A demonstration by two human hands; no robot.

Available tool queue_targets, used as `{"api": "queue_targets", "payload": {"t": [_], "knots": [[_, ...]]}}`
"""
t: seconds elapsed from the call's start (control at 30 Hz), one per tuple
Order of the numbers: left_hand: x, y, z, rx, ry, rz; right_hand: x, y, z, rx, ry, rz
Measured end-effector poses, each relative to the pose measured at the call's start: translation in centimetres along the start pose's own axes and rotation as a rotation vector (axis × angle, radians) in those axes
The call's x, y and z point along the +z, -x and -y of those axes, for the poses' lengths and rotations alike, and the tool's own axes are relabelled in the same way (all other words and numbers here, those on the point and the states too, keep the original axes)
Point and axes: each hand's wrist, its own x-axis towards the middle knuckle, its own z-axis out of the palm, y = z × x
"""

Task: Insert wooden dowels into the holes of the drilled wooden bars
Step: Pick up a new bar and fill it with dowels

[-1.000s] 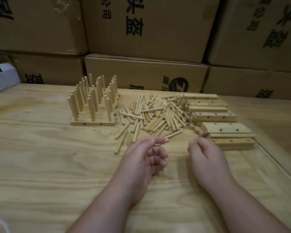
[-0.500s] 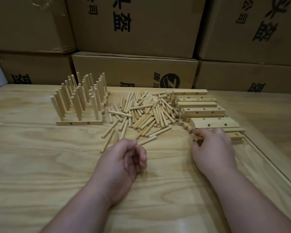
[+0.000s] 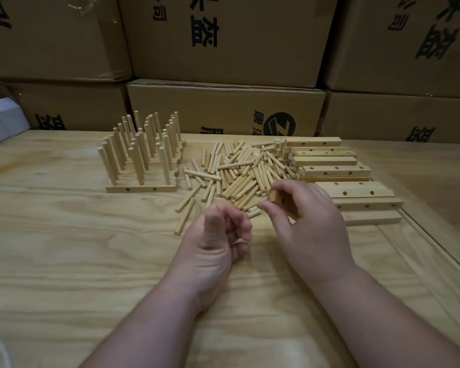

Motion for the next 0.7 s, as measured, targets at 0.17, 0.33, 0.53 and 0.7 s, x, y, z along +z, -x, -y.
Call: {"api": "queue_targets", "payload": {"t": [0.17, 0.33, 0.53, 0.7], "knots": [[-0.2, -0.3, -0.1, -0.063, -0.003, -0.001, 0.5, 0.3, 0.7, -0.099, -0.186, -0.049], [-0.2, 0.1, 0.6, -0.055, -0.259, 0.202, 0.6, 0.2, 0.8, -0.095, -0.323, -0.007], [-0.5, -0.3, 1.1, -0.017, -0.166, 0.108, 0.7, 0.3, 1.1, -0.034, -0.529, 0.128], [-0.4, -0.8, 0.8, -0.009, 0.063, -0.167, 1.0, 0.2, -0.2, 0.141, -0.455, 0.068]]}}
